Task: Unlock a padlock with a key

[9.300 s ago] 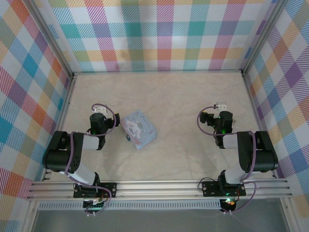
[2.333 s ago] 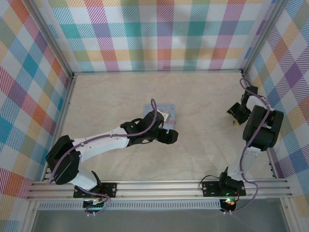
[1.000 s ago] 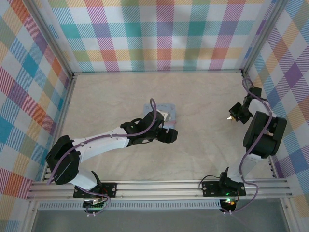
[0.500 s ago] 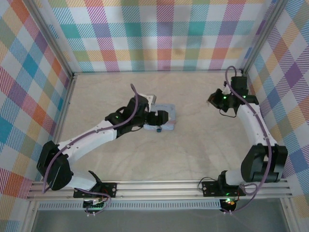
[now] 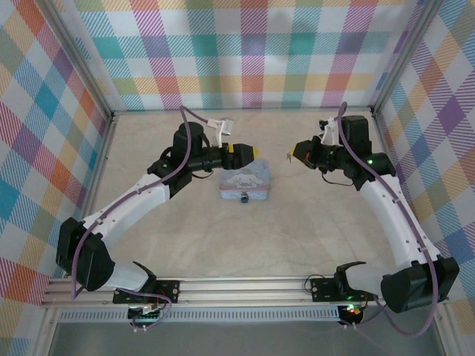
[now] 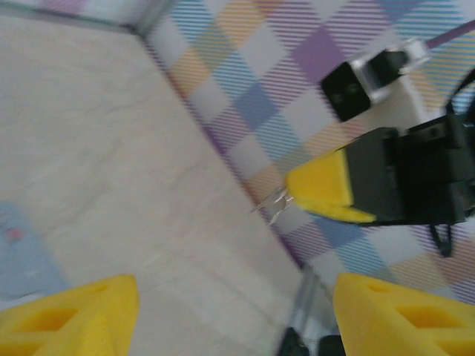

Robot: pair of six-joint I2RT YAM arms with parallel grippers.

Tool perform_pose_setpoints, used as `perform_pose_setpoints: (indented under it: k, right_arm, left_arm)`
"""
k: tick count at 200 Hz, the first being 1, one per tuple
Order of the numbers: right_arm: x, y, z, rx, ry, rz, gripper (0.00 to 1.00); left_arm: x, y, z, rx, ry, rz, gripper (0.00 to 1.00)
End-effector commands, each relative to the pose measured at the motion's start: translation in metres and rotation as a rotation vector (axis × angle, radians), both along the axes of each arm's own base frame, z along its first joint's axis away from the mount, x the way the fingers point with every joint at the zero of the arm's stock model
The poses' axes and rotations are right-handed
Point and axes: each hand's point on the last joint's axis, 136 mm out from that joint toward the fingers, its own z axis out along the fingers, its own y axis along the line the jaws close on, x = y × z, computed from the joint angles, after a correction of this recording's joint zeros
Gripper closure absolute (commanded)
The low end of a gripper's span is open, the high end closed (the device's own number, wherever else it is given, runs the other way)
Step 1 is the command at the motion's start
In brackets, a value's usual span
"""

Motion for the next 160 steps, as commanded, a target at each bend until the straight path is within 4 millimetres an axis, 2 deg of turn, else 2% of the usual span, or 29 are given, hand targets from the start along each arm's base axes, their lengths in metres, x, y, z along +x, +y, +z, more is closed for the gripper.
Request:
perform_pose_setpoints:
  k: [1, 24, 67, 105, 134, 160]
  right_arm:
    - [-0.02, 0.014, 0.023, 0.083, 0.014, 0.053, 1.0]
    - [-0.028, 0.025, 0.033, 0.146, 0.02, 0.089, 1.0]
    - [-0.034, 0.039, 0.04, 0.193, 0.038, 0.134, 1.0]
    - [-0.037, 0.048, 0.041, 0.204, 0.045, 0.16, 1.0]
    - [-0.036, 0.049, 0.04, 0.204, 0.046, 0.16, 1.0]
    - [-0.038, 0.052, 0.039, 0.209, 0.053, 0.172, 1.0]
  left_arm:
    - [-0.017, -0.018, 0.03, -0.163, -0.057, -0.18, 0.31]
    - [-0.02, -0.026, 0.024, -0.185, -0.045, -0.217, 0.31]
    - [-0.043, -0.047, 0.024, -0.163, -0.086, -0.304, 0.31]
    - [-0.046, -0.052, 0.025, -0.172, -0.09, -0.32, 0.34]
    - [-0.048, -0.053, 0.027, -0.174, -0.099, -0.328, 0.41]
    - [-0.048, -0.053, 0.023, -0.166, -0.097, -0.323, 0.41]
